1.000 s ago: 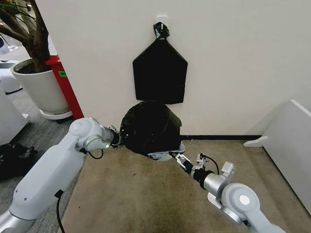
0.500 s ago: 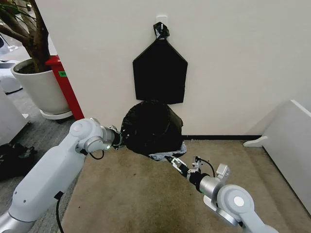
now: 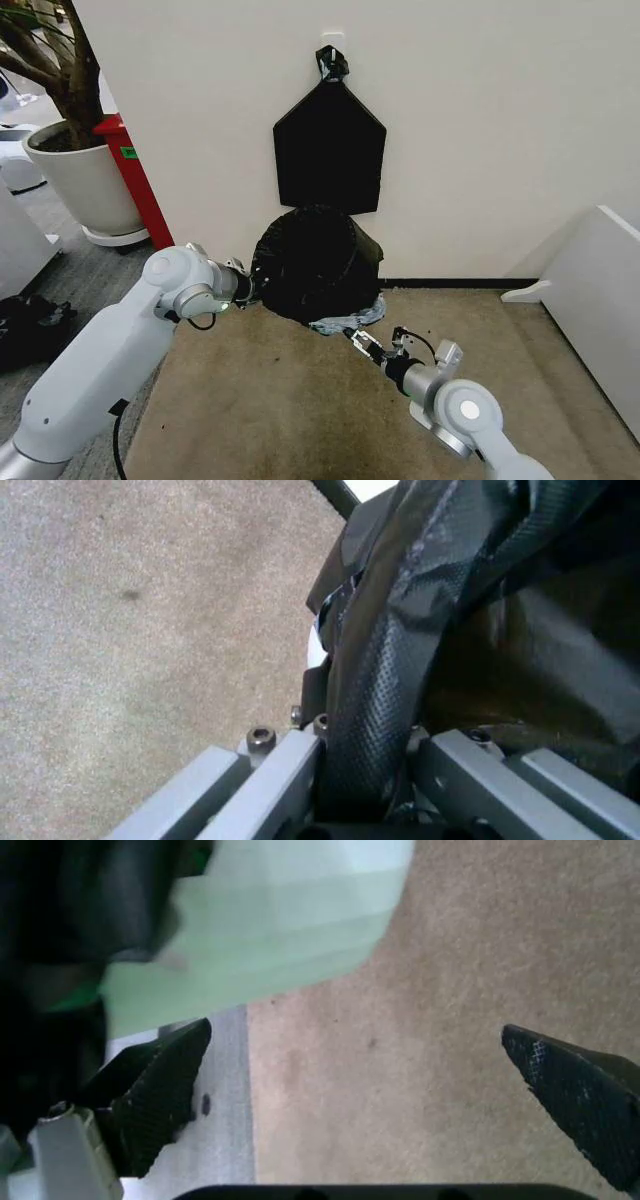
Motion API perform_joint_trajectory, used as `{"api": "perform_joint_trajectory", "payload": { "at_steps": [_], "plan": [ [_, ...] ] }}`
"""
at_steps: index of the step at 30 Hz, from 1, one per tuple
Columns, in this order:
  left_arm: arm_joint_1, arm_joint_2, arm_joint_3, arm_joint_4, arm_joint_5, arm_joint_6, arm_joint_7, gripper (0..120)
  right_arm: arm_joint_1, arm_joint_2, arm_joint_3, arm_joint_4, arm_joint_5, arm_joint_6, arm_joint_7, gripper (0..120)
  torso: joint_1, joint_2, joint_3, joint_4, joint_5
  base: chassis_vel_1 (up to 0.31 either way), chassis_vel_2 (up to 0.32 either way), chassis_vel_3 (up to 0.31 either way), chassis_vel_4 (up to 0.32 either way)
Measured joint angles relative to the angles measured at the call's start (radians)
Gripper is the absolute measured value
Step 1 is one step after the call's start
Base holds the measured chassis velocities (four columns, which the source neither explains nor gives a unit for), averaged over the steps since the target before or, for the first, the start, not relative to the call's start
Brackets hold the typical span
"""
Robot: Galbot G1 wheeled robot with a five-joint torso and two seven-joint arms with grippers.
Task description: Place the garbage bag over the trash bin.
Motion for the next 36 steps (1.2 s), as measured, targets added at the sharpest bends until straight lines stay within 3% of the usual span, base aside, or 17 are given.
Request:
{"api": "perform_joint_trajectory", "payload": {
  "at_steps": [9, 13, 21, 36],
  "plan": [
    [0.008, 0.017, -0.010, -0.018, 0.000, -0.007, 0.002, 0, -0.055, -0.020, 0.021, 0.074, -0.006, 0.002, 0.018, 100, 0.000, 0.000, 0.000, 0.0001, 0.0001, 0.000, 0.000, 0.000, 0.000],
    [0.009, 0.026, -0.017, -0.013, -0.003, -0.005, 0.005, 0, -0.154, -0.060, 0.049, 0.209, 0.002, -0.006, 0.010, 100, 0.000, 0.000, 0.000, -0.0002, 0.0000, 0.000, 0.000, 0.000, 0.000],
    [0.012, 0.022, -0.015, -0.007, -0.004, -0.001, 0.006, 0, -0.145, -0.043, 0.046, 0.371, 0.107, 0.016, 0.087, 100, 0.000, 0.000, 0.000, 0.0001, -0.0001, 0.000, 0.000, 0.000, 0.000],
    [0.008, 0.018, -0.009, -0.009, -0.002, -0.001, 0.010, 0, -0.011, 0.008, -0.014, 0.213, 0.128, 0.029, 0.146, 100, 0.000, 0.000, 0.000, 0.0001, -0.0001, 0.000, 0.000, 0.000, 0.000]
  ]
}}
